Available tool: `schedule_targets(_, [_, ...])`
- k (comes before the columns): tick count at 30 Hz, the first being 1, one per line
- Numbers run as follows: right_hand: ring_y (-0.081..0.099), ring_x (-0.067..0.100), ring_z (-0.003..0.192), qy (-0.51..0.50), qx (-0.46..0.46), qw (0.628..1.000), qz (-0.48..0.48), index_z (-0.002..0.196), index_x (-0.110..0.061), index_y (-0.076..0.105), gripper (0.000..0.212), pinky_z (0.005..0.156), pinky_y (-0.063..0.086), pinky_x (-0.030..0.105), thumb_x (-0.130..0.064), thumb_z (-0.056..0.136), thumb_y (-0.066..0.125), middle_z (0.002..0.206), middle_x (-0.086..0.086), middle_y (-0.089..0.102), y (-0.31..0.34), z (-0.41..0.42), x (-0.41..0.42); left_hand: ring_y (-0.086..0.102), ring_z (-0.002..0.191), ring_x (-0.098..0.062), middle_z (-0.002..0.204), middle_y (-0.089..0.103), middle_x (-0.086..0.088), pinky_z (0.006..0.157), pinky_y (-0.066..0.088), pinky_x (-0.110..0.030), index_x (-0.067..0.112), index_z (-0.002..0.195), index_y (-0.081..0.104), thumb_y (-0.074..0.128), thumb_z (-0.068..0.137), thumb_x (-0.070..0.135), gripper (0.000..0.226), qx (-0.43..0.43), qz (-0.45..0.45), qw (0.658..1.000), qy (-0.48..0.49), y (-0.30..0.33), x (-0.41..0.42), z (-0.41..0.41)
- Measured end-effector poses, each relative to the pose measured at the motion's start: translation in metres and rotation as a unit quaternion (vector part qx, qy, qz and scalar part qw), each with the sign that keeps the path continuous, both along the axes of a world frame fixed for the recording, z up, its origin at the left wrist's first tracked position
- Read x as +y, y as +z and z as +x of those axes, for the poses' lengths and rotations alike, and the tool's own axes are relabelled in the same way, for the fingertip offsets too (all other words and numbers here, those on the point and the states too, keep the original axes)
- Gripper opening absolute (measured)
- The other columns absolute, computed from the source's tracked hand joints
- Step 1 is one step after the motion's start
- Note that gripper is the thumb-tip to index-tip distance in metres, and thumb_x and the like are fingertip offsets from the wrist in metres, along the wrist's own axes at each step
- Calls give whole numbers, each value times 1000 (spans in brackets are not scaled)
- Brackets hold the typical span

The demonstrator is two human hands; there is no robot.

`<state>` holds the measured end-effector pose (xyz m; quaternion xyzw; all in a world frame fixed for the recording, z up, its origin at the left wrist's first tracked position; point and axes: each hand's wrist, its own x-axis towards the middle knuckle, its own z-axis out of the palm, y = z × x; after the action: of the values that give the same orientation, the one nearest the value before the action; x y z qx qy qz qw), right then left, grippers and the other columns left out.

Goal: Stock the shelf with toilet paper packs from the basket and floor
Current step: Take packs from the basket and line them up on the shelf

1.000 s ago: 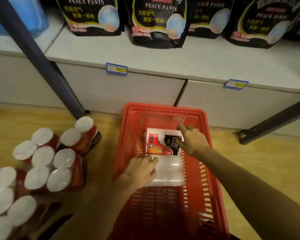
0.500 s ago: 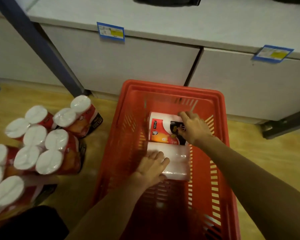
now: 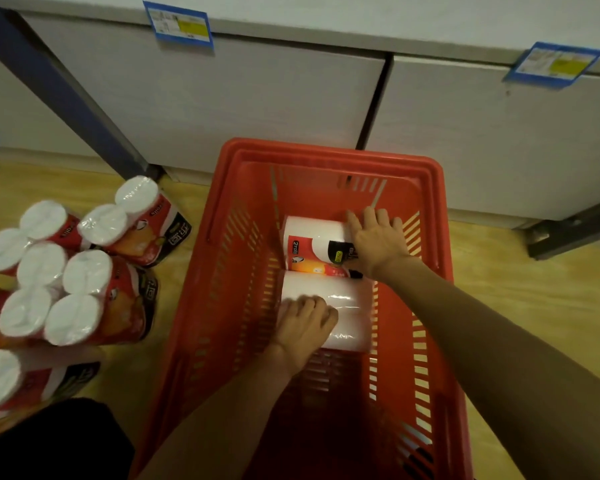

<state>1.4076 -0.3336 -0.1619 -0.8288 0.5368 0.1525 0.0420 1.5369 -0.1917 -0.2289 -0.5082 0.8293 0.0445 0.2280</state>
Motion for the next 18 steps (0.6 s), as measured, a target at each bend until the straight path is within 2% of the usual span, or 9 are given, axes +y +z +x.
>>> schedule_targets(3, [38, 32, 117, 2, 18, 1000, -1, 133, -13, 41, 72, 98, 34, 44, -50, 78, 70, 129, 13, 37, -3, 7, 2, 52, 100, -37, 118, 50, -21, 76, 47, -49, 23, 138, 29, 82, 59, 22, 96, 37, -24, 998, -52, -4, 2, 10])
schedule_targets(5, [39, 32, 119, -8, 0, 1000, 10, 130, -12, 41, 70, 104, 31, 47, -51, 79, 69, 129, 14, 39, -7, 10, 2, 54, 103, -41, 123, 51, -25, 78, 49, -53, 41, 146, 13, 82, 66, 26, 107, 59, -19, 994, -94, -5, 4, 16])
schedule_targets(7, [41, 35, 124, -15, -18, 999, 34, 130, -11, 36, 72, 112, 22, 51, -56, 81, 64, 131, 15, 46, -9, 11, 1, 45, 118, -52, 140, 36, -34, 90, 44, -62, 53, 144, -6, 67, 88, 26, 97, 88, -37, 985, -143, -5, 4, 26])
schedule_targets(8, [43, 36, 126, -19, -26, 998, 45, 130, -10, 34, 73, 115, 17, 51, -57, 82, 63, 130, 16, 50, -10, 11, 1, 40, 123, -56, 145, 29, -36, 93, 41, -65, 54, 143, -9, 60, 94, 31, 88, 90, -62, 979, -170, -4, 2, 30])
schedule_targets(10, [45, 37, 127, -31, -48, 997, 57, 132, -9, 29, 76, 118, 13, 51, -53, 82, 65, 130, 17, 53, -8, 11, 1, 36, 126, -59, 150, 23, -35, 95, 39, -67, 54, 143, 7, 48, 97, 43, 63, 64, -69, 977, -190, 4, -4, 34])
schedule_targets(12, [45, 37, 127, -36, -60, 997, 45, 134, -9, 28, 83, 118, 17, 49, -54, 77, 70, 132, 16, 51, -5, 13, 1, 32, 129, -60, 152, 19, -33, 98, 35, -68, 49, 133, 42, 41, 98, 48, 36, 16, -44, 980, -192, 7, -11, 37])
schedule_targets(13, [47, 36, 125, -31, -57, 997, 31, 134, -11, 29, 86, 115, 22, 48, -56, 74, 72, 131, 15, 51, -3, 15, 1, 29, 129, -61, 153, 16, -33, 99, 32, -69, 47, 125, 52, 42, 97, 48, 29, 2, -37, 980, -193, 7, -14, 39])
schedule_targets(16, [49, 35, 117, -1, -42, 999, -12, 132, -11, 32, 85, 101, 34, 44, -55, 71, 73, 128, 14, 52, 4, 22, 4, 29, 127, -62, 151, 15, -35, 97, 32, -69, 42, 117, 54, 46, 95, 45, 23, 3, -41, 984, -176, 7, -17, 37])
schedule_targets(18, [49, 35, 114, 13, -48, 998, -34, 131, -11, 34, 83, 95, 36, 43, -54, 70, 71, 126, 15, 53, 11, 24, 7, 34, 127, -58, 149, 20, -34, 97, 36, -67, 41, 126, 47, 40, 90, 51, 37, -5, -56, 990, -131, 17, -20, 31])
